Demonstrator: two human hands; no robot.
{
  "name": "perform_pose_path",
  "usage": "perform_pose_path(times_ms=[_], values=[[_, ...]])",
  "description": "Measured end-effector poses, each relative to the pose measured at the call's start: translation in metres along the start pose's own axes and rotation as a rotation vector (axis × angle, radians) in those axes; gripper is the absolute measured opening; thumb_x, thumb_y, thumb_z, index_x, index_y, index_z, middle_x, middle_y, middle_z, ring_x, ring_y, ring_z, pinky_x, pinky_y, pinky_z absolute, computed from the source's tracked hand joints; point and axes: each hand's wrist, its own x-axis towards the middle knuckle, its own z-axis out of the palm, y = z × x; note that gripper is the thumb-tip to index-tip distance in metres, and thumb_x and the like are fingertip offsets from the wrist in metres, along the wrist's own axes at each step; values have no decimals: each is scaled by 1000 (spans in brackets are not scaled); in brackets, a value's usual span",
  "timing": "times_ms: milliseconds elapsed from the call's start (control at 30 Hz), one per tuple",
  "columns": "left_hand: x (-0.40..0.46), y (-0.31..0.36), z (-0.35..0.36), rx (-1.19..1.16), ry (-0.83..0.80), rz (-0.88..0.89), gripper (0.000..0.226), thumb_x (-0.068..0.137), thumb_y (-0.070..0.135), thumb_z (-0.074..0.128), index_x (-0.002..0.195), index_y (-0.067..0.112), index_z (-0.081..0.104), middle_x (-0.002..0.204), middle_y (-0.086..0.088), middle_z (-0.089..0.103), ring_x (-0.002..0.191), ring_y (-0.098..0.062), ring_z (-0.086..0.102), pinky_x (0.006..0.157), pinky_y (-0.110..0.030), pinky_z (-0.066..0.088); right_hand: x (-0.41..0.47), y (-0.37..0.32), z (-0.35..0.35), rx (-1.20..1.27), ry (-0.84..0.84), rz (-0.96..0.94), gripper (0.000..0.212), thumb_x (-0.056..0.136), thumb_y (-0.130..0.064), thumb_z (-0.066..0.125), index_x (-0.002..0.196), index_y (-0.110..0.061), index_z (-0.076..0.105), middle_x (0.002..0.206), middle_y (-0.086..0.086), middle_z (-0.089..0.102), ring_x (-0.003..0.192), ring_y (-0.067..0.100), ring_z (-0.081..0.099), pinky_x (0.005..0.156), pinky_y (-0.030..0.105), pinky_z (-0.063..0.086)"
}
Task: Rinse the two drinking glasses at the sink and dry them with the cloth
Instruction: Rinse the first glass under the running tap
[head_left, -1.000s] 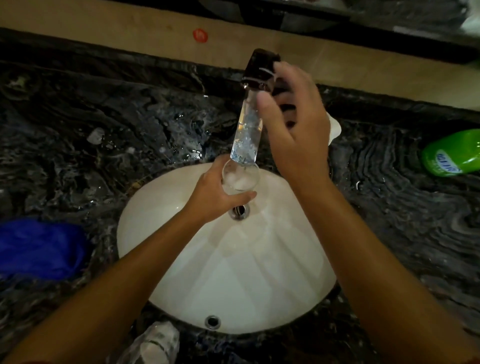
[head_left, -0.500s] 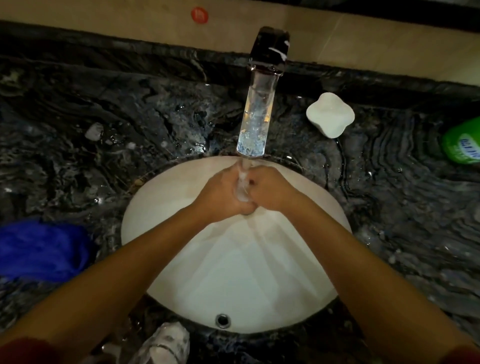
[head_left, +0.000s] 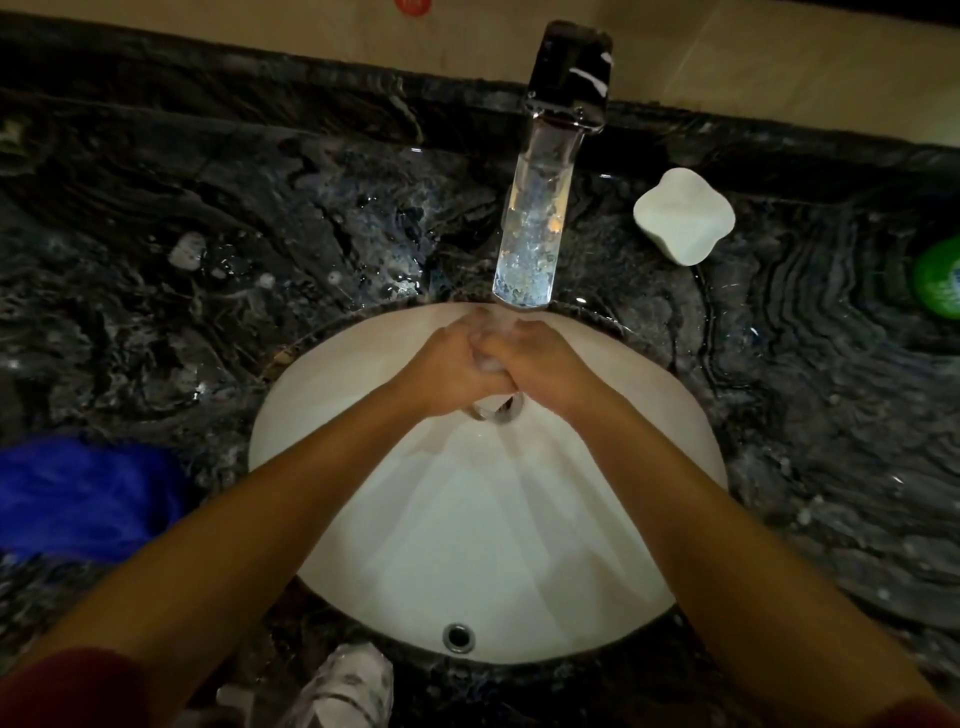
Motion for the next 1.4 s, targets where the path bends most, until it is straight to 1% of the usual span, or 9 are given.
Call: perform_pose_path(times_ms=[267,367,467,567,767,900,1067,1267,1400], values=[[2,5,0,-721,-82,-268,36,98,24,63,131,11,59,98,-9,74,79,-28,73,59,-37,59,0,9,16,588,391,42,25,100,-10,55,80,-18,67,72,0,71,64,14,67,62,33,53],[3,3,8,-900,-66,-357,38,99,45,55,120,16,68,98,-6,76,85,-23,74,69,-35,60,-3,18,40,578,514,-2,15,99,-32,48,99,-28,63,97,3,71,90,20,69,81,35,57],[-1,10,17,-944,55,-393,35,100,46,56,109,15,69,79,3,74,62,-7,70,51,-17,51,-2,19,58,512,573,14,40,88,-54,40,118,-34,56,111,-1,70,102,18,68,84,34,57],[1,6,26,-804,280,-378,31,104,40,51,113,15,67,89,3,75,75,-6,72,58,-18,49,8,13,55,529,483,176,39,97,-47,48,130,-26,52,110,-3,69,96,17,68,70,25,56],[-3,4,34,-477,569,-220,26,101,29,57,102,3,59,87,-7,66,80,-20,66,72,-35,53,21,13,42,309,178,331,52,92,-49,42,115,-12,71,104,13,76,96,33,73,91,51,59],[-2,2,23,-497,429,-169,22,93,33,63,79,17,67,74,1,71,71,-15,66,67,-33,54,17,19,5,508,-125,351,57,102,-60,41,111,-11,69,89,13,76,70,34,74,68,47,63],[4,8,15,-673,245,-240,41,76,39,60,97,6,74,81,-8,74,73,-25,65,58,-28,46,8,25,-14,705,-329,308,58,91,-53,52,125,-8,64,101,17,72,77,36,70,66,42,58],[5,8,22,-545,427,-223,22,95,19,51,92,10,71,84,-5,74,79,-19,72,67,-28,53,-13,29,12,976,62,244,37,84,-31,69,113,-9,70,101,11,74,93,37,74,69,44,62],[-2,9,38,-508,534,-148,27,103,14,41,99,13,68,89,-2,72,80,-10,68,72,-27,55,-23,26,38,523,535,-72,34,84,-28,74,115,-34,61,111,-7,66,99,11,69,82,34,62]])
